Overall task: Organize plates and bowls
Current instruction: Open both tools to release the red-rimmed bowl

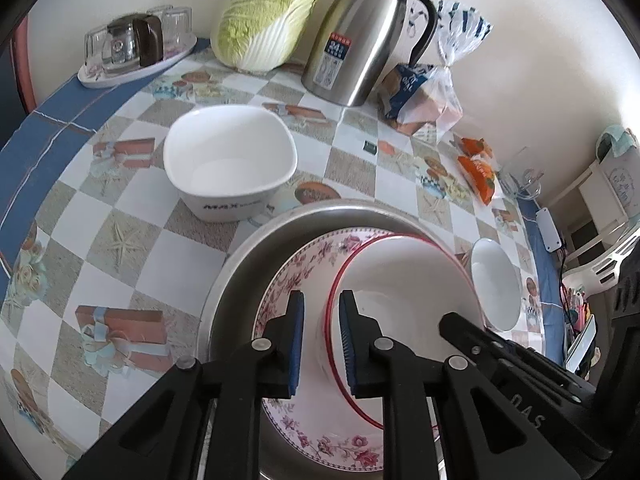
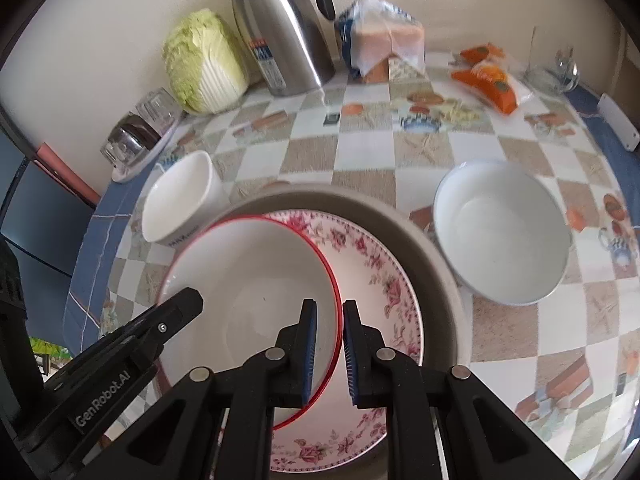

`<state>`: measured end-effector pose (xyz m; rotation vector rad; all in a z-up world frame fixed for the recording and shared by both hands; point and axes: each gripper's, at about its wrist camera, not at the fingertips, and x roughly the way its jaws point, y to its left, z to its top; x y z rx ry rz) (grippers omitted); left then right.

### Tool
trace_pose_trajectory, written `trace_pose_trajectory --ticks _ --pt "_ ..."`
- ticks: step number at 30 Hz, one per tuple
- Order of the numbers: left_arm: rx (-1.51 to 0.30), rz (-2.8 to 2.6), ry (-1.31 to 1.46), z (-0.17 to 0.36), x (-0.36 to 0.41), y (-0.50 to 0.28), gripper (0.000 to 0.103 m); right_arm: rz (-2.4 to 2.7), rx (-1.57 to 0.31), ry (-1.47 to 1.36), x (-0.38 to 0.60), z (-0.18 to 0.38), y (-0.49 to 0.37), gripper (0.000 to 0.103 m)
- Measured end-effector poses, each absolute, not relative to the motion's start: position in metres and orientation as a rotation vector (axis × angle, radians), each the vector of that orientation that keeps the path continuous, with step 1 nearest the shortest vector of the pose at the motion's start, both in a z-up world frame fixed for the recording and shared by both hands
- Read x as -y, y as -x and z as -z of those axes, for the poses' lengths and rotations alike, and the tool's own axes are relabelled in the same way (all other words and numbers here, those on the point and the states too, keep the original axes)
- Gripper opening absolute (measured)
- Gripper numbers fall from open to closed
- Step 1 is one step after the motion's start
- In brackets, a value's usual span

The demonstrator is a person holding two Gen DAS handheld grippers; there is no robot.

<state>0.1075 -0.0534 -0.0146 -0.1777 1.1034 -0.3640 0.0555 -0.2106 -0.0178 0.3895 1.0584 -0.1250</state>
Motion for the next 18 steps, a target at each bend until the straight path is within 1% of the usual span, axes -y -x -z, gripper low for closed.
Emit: trace_pose_trajectory --ticks 2,4,7,9,11,12,13,14,15,16,17,18 --pt "-1.092 0.363 0.184 0.011 0.051 -0.107 0.032 0.128 -1.039 -0.390 0.211 0.011 -0.053 0.016" --pt "-1.086 0.362 0.187 0.010 0.051 -0.106 0.035 0.129 -1.026 -0.389 0.212 0.007 -0.051 0.016" --pt "-1.079 0.358 0.188 0.007 0.050 -0.105 0.037 0.132 -1.011 -0.378 0.211 0.002 -0.049 0.016" --pt "-1.073 0.357 0.188 0.005 0.049 -0.105 0.041 0.134 -1.006 -0.377 0.211 0.001 -0.048 0.016" --pt "-1.064 0.349 0.187 0.003 0.047 -0.104 0.049 0.142 -1.008 -0.381 0.213 0.001 -0.047 0.016" --pt "-1.060 0.346 0.188 0.002 0.046 -0.103 0.051 0.146 -1.010 -0.385 0.214 0.002 -0.047 0.025" --pt "-1.053 0.342 0.192 0.000 0.045 -0.103 0.052 0.152 -1.012 -0.385 0.215 0.003 -0.047 0.037" --pt "-1.047 0.340 0.197 -0.001 0.044 -0.103 0.053 0.162 -1.013 -0.382 0.215 0.003 -0.047 0.043" --pt "-1.044 0.338 0.201 -0.002 0.043 -0.103 0.054 0.170 -1.013 -0.379 0.216 0.004 -0.047 0.055" --pt "-1.040 0.325 0.205 -0.004 0.040 -0.102 0.057 0.174 -1.012 -0.377 0.216 0.004 -0.046 0.059" --pt "-1.038 0.311 0.203 -0.005 0.039 -0.102 0.061 0.175 -1.013 -0.377 0.217 0.004 -0.046 0.060" --pt "-1.037 0.302 0.203 -0.005 0.038 -0.102 0.063 0.177 -1.014 -0.378 0.217 0.004 -0.046 0.061"
